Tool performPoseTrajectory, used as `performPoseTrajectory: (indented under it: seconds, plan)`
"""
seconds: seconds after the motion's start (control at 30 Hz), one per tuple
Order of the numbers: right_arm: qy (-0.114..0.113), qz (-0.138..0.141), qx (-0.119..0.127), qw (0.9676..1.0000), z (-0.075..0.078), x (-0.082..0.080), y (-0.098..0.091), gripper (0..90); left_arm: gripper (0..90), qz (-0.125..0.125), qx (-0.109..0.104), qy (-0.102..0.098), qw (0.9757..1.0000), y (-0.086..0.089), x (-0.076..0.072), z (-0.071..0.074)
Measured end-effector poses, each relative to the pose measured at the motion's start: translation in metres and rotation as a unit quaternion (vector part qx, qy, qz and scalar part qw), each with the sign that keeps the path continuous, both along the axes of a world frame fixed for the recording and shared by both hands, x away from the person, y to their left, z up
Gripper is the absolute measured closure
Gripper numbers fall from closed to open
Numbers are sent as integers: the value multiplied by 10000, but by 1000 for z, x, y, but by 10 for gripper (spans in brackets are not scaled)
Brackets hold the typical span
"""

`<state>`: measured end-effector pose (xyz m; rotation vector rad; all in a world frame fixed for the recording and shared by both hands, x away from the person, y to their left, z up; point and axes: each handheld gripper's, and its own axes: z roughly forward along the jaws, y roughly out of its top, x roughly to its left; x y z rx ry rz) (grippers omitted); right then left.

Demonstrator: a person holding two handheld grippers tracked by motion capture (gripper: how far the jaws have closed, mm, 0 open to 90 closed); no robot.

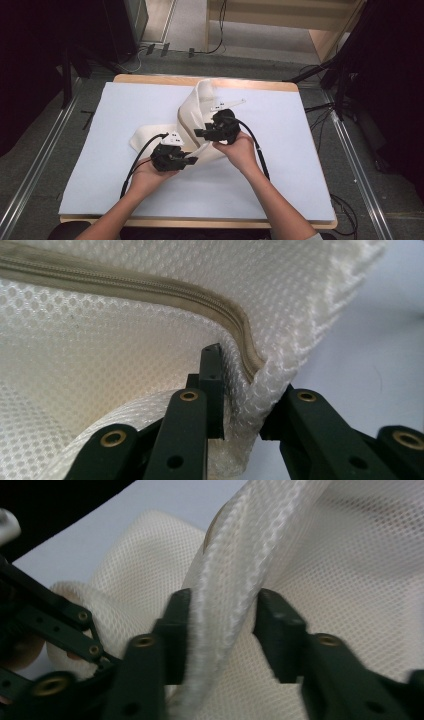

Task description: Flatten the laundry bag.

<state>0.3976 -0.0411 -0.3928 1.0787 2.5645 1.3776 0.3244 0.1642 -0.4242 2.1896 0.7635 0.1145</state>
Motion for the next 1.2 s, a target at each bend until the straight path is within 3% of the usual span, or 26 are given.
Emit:
performPoseTrajectory:
  seconds: [0.03, 0.07, 0.1, 0.23, 0.47, 0.53, 0.63, 0.67, 0.77, 0.8, 1.0, 1.1, 1.2]
  plan:
    - [17, 75, -33, 10000, -2, 0, 1, 781, 772, 0, 0, 0, 10000, 0, 0, 0]
    - [17, 75, -33, 10000, -2, 0, 1, 781, 772, 23, -4, 38, 10000, 2, 0, 1]
    - [42, 162, -105, 9998, -4, 0, 1, 836, 738, 50, -79, 139, 9999, 6, 0, 4]
    - [125, 186, -63, 9997, -5, 0, -1, 847, 692, 98, -135, 208, 9996, 14, -3, 13]
    - [42, 182, -66, 9998, 0, -3, -6, 843, 551, 91, -420, 335, 9985, 42, -8, 38]
    - [18, 197, -61, 9998, 1, -5, -8, 842, 508, 178, -379, 227, 9989, 50, -9, 44]
    - [-7, 200, -55, 9998, 3, -9, -11, 841, 492, 483, -531, 203, 9972, 73, -2, 55]
    - [-7, 200, -55, 9998, 3, -9, -11, 841, 492, 483, -531, 203, 9972, 73, -2, 55]
    - [21, 195, -5, 9998, 5, -14, -17, 841, 484, 789, -413, 120, 9960, 92, 11, 57]
    - [-18, 218, -9, 9998, 6, -15, -18, 841, 477, 842, -410, 174, 9955, 95, 16, 55]
    - [-27, 232, -13, 9997, 7, -22, -22, 838, 422, 998, -225, 284, 9943, 104, 40, 44]
    - [-38, 211, -7, 9998, 8, -29, -27, 835, 420, 1151, -91, 339, 9927, 113, 63, 30]
    - [-35, 186, 7, 9998, 7, -33, -32, 833, 411, 1200, -60, 314, 9923, 115, 77, 25]
